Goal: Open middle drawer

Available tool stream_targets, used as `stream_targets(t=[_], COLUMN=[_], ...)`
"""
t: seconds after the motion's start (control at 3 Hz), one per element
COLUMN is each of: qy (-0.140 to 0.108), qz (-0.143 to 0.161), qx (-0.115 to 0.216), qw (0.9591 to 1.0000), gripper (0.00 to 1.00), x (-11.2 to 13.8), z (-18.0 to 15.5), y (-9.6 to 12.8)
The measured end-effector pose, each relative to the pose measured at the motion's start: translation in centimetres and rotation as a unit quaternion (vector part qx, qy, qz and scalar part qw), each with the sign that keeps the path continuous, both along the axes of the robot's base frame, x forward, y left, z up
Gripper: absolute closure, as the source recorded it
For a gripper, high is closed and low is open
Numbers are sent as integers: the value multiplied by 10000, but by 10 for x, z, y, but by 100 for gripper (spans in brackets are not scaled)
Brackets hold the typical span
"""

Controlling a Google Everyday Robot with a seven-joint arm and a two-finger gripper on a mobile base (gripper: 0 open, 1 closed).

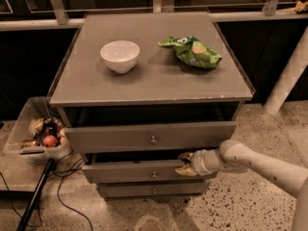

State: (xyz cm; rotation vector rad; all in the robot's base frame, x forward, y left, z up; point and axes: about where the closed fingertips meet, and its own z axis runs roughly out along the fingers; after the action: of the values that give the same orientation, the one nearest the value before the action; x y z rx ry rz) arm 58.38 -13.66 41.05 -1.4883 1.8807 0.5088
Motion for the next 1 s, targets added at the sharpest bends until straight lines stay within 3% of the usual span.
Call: stream_targets(t=[1.0], qy=[28], qz=[55], qx=[70], qw=[10000], gripper=[100], x=[-11], z=[2], y=[-5])
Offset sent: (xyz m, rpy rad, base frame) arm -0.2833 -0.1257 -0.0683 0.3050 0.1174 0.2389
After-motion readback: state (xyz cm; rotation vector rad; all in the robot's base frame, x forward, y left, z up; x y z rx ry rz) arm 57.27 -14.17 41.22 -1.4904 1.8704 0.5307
